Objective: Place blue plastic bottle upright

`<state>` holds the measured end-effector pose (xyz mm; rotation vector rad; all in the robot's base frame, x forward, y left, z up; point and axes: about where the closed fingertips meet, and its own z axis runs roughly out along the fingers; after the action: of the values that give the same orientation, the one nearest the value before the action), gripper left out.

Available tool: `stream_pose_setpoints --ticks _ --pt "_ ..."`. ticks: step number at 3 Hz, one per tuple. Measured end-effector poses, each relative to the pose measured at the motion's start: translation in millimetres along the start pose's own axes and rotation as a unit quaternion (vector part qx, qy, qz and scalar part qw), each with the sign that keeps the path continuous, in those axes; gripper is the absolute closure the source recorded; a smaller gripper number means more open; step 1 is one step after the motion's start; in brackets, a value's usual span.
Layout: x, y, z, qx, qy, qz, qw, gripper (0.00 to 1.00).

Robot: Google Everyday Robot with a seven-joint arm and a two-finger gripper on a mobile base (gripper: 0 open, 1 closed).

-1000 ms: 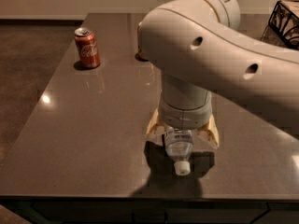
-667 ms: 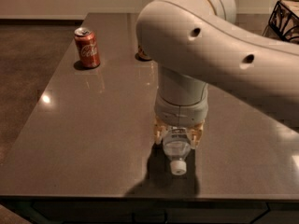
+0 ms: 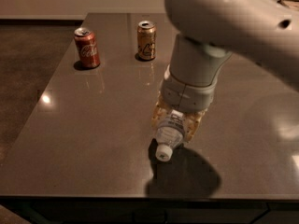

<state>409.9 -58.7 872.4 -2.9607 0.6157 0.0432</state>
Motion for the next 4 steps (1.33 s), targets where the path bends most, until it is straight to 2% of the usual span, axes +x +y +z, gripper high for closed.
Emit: stream_pose_setpoints --ticks 1,2,3,4 --pt "17.3 0.0 -30.6 0.073 -0.080 0.146 0.9833 1.00" --pt "36.3 0.8 -60.3 0.136 -0.159 0.271 0.9396 1.00" --pt "51.2 3.7 -81.8 0.187 -0.237 0.379 0.8744 1.00" --pt "57.0 3.2 -93.8 0.234 -0.325 0.473 0.7847 1.00"
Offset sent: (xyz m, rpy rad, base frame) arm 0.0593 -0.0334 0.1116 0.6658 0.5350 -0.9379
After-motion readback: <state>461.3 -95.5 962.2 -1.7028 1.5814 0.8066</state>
